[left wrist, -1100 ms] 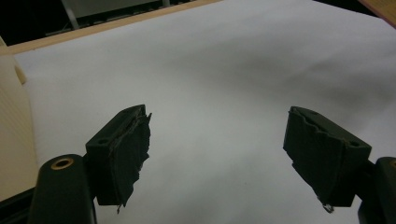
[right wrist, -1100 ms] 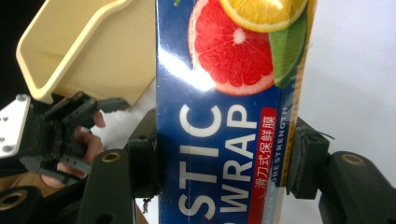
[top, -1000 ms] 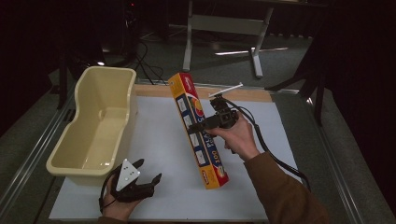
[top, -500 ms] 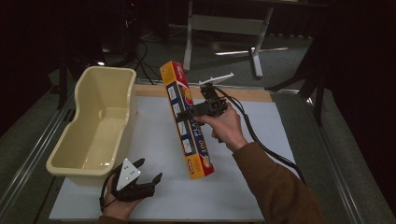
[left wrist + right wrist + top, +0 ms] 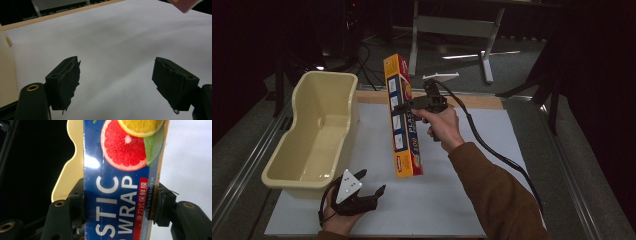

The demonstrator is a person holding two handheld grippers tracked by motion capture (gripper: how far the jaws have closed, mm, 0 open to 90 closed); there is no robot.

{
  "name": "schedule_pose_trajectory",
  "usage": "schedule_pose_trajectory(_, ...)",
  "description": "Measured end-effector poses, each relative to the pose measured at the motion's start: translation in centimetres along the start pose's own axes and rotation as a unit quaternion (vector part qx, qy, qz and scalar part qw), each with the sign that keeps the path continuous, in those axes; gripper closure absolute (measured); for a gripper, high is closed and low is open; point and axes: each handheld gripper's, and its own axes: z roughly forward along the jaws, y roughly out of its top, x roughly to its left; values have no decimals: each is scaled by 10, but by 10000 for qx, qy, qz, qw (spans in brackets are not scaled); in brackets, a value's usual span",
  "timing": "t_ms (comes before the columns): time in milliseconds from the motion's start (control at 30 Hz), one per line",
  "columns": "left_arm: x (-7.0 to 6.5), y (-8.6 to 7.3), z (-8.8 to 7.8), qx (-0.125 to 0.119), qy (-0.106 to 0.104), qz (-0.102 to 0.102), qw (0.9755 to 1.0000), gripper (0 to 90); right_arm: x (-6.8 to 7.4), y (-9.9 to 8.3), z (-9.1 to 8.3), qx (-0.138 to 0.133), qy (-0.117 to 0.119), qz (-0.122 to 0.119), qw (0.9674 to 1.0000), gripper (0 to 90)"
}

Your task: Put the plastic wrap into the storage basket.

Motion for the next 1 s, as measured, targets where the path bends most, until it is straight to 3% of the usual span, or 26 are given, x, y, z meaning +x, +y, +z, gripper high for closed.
schedule_pose_trajectory(233,0,0,0,-8,-8,-10,10000,219,0,5,7,-126,164,267,9994,415)
schedule_pose_trajectory(367,-1,0,0,-1,-23,2,10000,219,10,5,15,-176,114,223,9995,416)
schedule_pose_trajectory(767,-2,0,0,-69,-60,-52,9999,219,31,12,52,-225,315,306,9988,416)
schedule_pose_trajectory(867,0,0,-1,-85,-45,-88,9999,219,33,13,62,-195,519,475,9973,415)
schedule_pose_trajectory(1000,-1,0,-1,-84,-45,-66,9999,219,31,13,67,-219,562,667,9959,415)
